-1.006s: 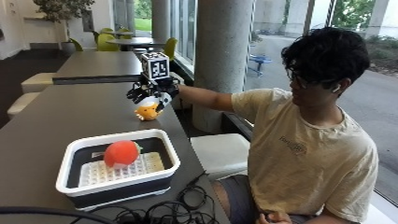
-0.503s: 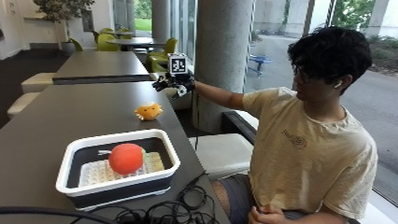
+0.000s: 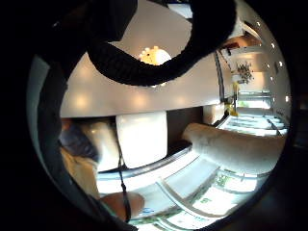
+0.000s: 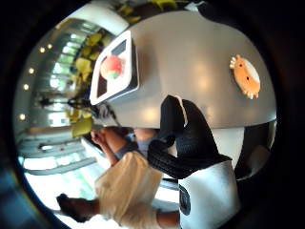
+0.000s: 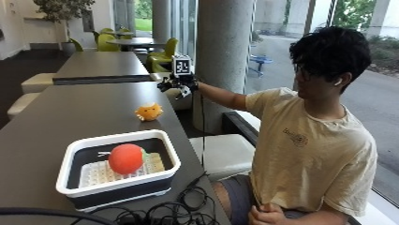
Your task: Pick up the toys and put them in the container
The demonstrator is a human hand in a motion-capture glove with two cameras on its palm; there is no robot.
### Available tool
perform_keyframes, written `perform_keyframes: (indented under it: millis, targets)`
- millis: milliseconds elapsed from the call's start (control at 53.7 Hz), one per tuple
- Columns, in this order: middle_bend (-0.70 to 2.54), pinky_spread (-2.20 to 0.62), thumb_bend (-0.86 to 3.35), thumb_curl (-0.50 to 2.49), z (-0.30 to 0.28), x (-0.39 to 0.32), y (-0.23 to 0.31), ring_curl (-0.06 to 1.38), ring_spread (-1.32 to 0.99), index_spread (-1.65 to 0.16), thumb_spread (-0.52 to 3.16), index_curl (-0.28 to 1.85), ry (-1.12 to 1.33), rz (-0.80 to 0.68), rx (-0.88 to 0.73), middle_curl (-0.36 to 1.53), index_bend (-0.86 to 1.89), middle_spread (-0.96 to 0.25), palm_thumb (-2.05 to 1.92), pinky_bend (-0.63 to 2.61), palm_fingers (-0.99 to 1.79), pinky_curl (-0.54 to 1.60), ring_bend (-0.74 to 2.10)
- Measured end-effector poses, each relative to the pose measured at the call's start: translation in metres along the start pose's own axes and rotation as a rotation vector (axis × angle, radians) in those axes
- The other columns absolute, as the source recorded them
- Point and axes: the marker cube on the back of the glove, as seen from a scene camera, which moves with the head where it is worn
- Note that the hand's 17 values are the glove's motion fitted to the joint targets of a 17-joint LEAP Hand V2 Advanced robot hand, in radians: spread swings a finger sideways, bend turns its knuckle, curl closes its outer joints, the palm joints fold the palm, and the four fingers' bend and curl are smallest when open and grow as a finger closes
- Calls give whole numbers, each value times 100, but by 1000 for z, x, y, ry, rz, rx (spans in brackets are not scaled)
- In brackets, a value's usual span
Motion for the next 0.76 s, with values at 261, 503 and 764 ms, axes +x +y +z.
perform_keyframes:
  millis: [261, 503, 764]
  targets:
    - [16, 0, -1, 29, -1, 1, -7, 34, -2, -29, 146, 38, 66, -35, 2, 29, 18, -1, 8, 88, -7, 33, 18]
    - [15, 1, 0, 28, 3, -7, -12, 33, -2, -29, 146, 38, 50, -13, -2, 28, 18, -1, 9, 87, -8, 34, 19]
    - [15, 1, -1, 28, 3, -7, -16, 33, -2, -30, 146, 39, 35, 0, 4, 27, 18, -1, 9, 87, -8, 34, 19]
